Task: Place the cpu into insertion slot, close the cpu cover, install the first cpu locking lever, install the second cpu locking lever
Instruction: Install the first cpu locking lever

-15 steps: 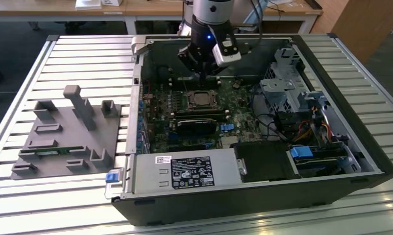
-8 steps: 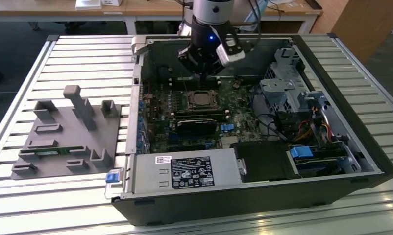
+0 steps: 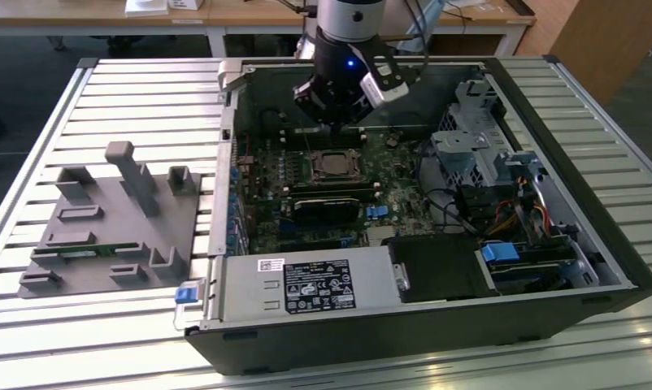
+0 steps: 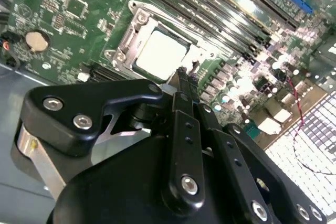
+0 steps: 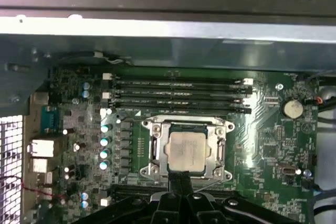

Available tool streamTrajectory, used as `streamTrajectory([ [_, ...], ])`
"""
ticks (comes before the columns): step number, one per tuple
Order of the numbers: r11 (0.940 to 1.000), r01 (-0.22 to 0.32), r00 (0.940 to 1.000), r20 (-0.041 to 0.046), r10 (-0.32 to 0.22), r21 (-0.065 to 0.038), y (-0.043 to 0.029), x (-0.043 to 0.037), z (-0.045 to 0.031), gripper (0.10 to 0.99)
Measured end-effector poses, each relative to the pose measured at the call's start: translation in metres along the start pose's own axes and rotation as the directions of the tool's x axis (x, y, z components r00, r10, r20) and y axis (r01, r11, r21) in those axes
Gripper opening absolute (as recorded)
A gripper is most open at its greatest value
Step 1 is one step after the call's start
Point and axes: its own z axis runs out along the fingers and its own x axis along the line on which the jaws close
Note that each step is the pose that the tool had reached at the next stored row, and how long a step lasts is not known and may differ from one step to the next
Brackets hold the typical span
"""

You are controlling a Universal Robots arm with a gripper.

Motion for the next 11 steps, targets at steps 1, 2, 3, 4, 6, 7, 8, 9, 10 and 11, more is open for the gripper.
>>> streamTrajectory([
  [1, 1.0000, 0.000, 1.0000, 0.0013, 0.000, 0.000, 0.0000, 0.0021, 0.0002, 0.114],
  [2, 1.0000, 0.000, 1.0000, 0.0022, 0.000, 0.000, 0.0000, 0.0038, 0.0002, 0.114],
  [3, 1.0000, 0.000, 1.0000, 0.0030, 0.000, 0.000, -0.0001, 0.0056, 0.0003, 0.114],
  [4, 1.0000, 0.000, 1.0000, 0.0036, 0.000, 0.000, 0.0000, 0.0071, 0.0005, 0.114],
  [6, 1.0000, 0.009, 1.0000, 0.0037, -0.009, 0.000, 0.0000, 0.0082, 0.0005, 0.114],
  [7, 0.9997, 0.023, 0.9997, 0.0036, -0.023, 0.001, -0.0001, 0.0083, 0.0005, 0.114],
  [8, 0.9992, 0.041, 0.9992, 0.0036, -0.041, 0.001, -0.0001, 0.0083, 0.0005, 0.114],
  [9, 0.9983, 0.059, 0.9983, 0.0035, -0.059, 0.002, -0.0001, 0.0083, 0.0005, 0.114],
  [10, 0.9971, 0.076, 0.9971, 0.0035, -0.076, 0.002, -0.0001, 0.0083, 0.0006, 0.114],
  [11, 0.9954, 0.095, 0.9954, 0.0034, -0.095, 0.003, -0.0001, 0.0083, 0.0007, 0.114],
])
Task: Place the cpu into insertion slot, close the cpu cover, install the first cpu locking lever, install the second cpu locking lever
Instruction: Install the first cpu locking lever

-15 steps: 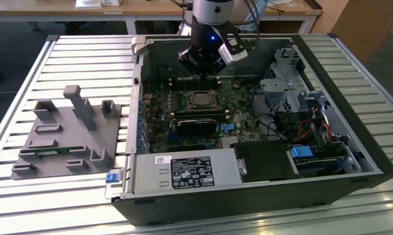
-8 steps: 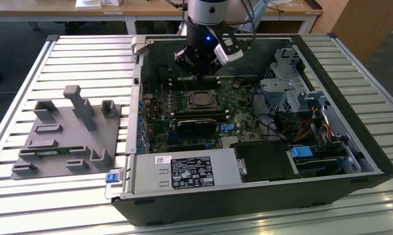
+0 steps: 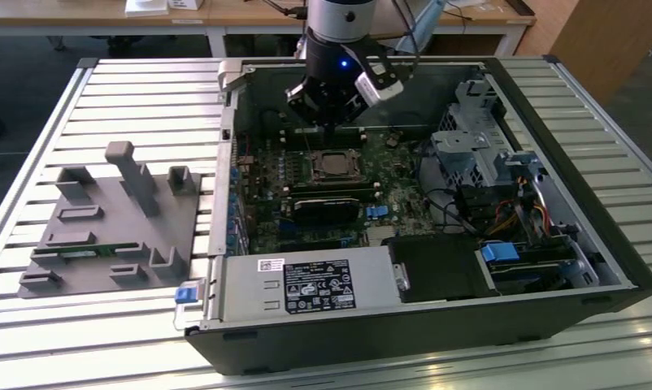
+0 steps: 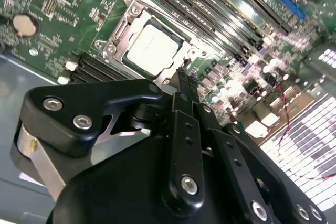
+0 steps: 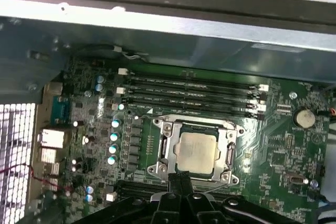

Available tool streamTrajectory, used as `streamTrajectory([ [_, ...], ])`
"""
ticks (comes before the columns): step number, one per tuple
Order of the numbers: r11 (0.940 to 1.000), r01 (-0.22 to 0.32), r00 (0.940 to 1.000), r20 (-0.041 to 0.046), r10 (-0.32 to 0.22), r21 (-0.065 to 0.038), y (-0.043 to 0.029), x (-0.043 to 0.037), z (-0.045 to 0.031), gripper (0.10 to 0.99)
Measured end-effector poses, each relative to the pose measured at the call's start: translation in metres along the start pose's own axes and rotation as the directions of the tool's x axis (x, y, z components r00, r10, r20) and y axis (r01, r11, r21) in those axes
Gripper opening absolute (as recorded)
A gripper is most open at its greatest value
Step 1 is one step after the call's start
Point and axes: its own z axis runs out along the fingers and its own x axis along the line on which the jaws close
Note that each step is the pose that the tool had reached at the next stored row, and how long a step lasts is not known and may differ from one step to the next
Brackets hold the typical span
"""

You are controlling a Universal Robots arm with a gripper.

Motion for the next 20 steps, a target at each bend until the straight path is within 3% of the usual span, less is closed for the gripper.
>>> streamTrajectory([
  [7, 0.9948, 0.102, 0.9948, 0.0005, -0.102, 0.002, 0.0001, 0.0007, 0.0003, 0.114],
  [8, 0.9947, 0.103, 0.9947, 0.0022, -0.103, 0.000, 0.0002, 0.0015, 0.0005, 0.114],
  [10, 0.9940, 0.108, 0.9942, 0.0073, -0.108, -0.018, 0.0003, 0.0021, 0.0010, 0.114],
  [11, 0.9939, 0.108, 0.9941, 0.0096, -0.108, -0.023, 0.0003, 0.0027, 0.0015, 0.114],
  [13, 0.9940, 0.107, 0.9942, 0.0138, -0.107, -0.023, 0.0007, 0.0061, 0.0025, 0.114],
  [20, 0.9990, 0.036, 0.9993, 0.0146, -0.035, -0.025, 0.0014, 0.0109, 0.0057, 0.114],
])
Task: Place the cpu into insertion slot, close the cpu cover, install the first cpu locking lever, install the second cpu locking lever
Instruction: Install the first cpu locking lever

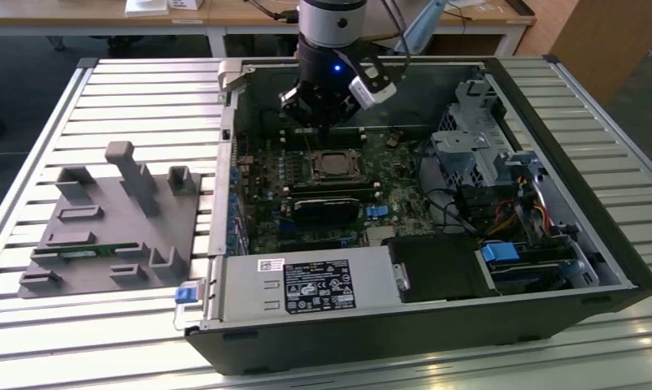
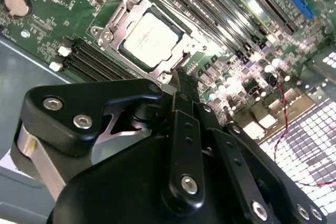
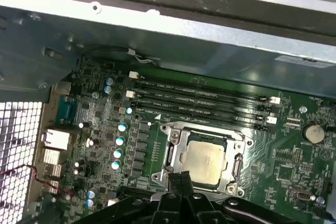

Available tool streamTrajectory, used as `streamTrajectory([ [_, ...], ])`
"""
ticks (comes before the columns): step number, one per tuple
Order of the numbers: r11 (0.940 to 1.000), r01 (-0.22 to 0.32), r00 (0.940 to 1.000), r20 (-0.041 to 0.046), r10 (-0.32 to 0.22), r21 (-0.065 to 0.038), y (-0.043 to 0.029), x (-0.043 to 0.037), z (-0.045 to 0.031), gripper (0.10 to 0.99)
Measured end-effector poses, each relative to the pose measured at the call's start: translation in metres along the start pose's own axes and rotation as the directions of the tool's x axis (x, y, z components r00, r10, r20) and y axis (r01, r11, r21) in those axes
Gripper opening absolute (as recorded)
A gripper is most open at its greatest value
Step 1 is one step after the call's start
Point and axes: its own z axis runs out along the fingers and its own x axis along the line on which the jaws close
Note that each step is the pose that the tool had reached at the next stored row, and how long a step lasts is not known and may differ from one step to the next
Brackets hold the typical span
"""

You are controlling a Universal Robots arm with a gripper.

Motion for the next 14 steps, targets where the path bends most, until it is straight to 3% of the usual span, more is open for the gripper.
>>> streamTrajectory([
  [5, 1.0000, -0.004, 1.0000, 0.0002, 0.004, 0.000, 0.0017, 0.0111, 0.0006, 0.114],
  [14, 1.0000, -0.004, 1.0000, 0.0003, 0.004, 0.000, 0.0032, 0.0214, 0.0008, 0.114],
])
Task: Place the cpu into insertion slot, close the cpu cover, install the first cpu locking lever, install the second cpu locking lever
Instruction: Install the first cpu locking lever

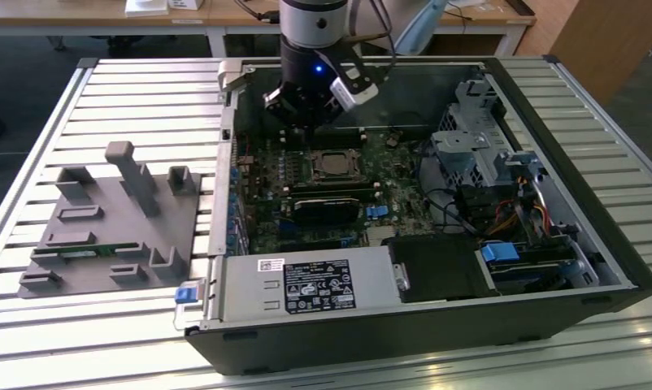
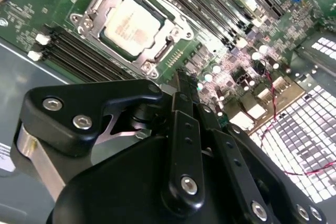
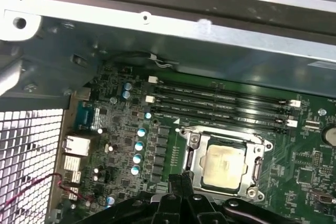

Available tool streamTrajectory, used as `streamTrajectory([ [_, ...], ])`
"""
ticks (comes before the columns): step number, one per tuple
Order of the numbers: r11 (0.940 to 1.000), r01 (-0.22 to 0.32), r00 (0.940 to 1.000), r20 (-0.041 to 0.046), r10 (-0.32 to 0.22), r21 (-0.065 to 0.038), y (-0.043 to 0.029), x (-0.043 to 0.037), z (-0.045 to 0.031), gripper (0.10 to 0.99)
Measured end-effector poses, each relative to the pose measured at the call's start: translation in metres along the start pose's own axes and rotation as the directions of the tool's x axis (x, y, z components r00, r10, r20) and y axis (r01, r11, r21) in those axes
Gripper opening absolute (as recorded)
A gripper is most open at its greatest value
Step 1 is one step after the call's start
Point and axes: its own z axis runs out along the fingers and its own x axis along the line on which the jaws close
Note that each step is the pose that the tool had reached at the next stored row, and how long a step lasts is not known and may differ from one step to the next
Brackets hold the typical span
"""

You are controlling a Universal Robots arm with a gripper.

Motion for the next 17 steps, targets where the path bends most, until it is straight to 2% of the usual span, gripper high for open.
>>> streamTrajectory([
  [8, 1.0000, 0.000, 1.0000, 0.0001, 0.000, 0.000, 0.0019, 0.0059, 0.0003, 0.114],
  [17, 1.0000, 0.000, 1.0000, 0.0000, 0.000, 0.000, 0.0106, 0.0073, 0.0005, 0.114],
])
